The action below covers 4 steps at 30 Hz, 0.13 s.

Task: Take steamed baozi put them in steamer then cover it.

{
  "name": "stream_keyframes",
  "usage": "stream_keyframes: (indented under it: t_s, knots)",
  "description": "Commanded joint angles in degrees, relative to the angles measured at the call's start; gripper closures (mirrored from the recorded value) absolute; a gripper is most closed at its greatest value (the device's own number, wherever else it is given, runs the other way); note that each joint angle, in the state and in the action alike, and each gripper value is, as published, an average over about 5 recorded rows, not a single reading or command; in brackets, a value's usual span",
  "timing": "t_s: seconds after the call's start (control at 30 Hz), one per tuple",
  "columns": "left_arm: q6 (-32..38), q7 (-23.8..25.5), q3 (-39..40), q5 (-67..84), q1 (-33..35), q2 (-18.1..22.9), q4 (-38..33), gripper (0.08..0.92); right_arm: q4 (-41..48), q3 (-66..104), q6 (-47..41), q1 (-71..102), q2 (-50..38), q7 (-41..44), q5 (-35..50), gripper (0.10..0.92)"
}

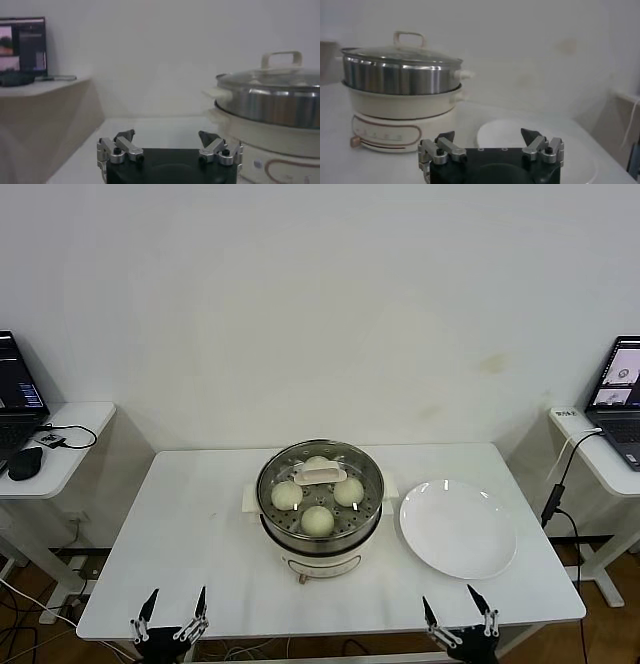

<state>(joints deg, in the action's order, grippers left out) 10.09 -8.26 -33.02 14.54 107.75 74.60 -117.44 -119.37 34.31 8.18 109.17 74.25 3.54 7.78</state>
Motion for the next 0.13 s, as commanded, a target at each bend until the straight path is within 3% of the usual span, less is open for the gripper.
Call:
stream_keyframes:
  t_s: [0.03,0.13]
  knots:
    - [1.14,0.17,-0.3,1.76,1.64,0.78,0.89,0.177,-1.52,-1.52,-1.8,1.44,-0.38,-0.72,0.05,0.203]
    - [1.12,0.24,-0.3,1.65,1.66,0.73,0.87,0.177,-1.29,-1.81,-1.65,1.48,-0.23,-0.76,-0.26,0.203]
